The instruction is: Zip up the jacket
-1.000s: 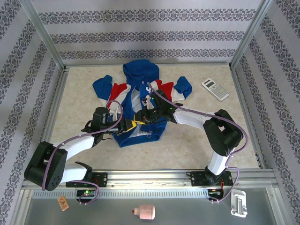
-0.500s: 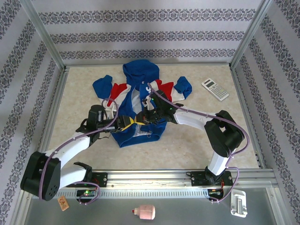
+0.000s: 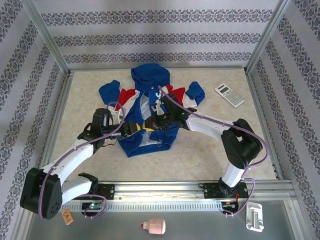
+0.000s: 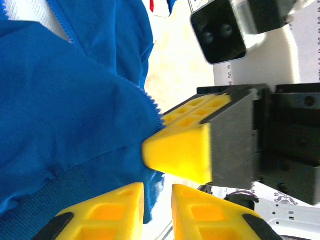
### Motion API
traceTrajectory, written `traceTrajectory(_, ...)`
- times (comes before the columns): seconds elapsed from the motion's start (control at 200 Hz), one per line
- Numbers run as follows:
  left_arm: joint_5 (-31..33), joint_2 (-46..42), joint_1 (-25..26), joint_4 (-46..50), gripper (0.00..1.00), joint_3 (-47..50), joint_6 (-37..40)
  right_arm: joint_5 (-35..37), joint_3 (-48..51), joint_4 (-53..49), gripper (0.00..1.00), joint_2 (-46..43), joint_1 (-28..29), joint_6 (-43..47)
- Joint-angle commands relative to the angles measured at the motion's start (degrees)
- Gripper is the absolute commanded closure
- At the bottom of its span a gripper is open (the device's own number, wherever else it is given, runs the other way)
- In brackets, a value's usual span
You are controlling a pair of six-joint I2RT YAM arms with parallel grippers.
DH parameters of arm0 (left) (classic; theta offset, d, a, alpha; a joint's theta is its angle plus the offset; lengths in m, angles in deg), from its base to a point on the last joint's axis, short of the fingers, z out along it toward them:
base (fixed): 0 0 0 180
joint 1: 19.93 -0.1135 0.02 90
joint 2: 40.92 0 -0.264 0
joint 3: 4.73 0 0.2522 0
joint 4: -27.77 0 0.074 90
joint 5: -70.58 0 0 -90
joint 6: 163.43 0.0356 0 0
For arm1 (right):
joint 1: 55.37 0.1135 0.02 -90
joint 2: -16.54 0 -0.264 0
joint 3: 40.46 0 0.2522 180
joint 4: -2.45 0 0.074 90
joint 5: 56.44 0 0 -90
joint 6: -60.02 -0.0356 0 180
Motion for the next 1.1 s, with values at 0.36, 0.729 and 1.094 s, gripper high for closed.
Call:
traceTrajectory(0.36,-1.21,2.54,2.68,-5.59,0.75,2.17,-2.03,0.69,-2.44,-2.30,1.00,-1.49,0.92,-1.16)
traceTrajectory(0.729,-2.40,3.21,2.97,-9.54,0.76,3.53,-3.96,0.63,-2.53,-1.97,1.00,-1.16,1.27,-1.56)
traceTrajectory(1.094,-4.89,3.29,2.93,-16.00,0.78,5.81,-7.67,0.52,-2.46,-1.81,1.00,-0.46,1.34,-1.67)
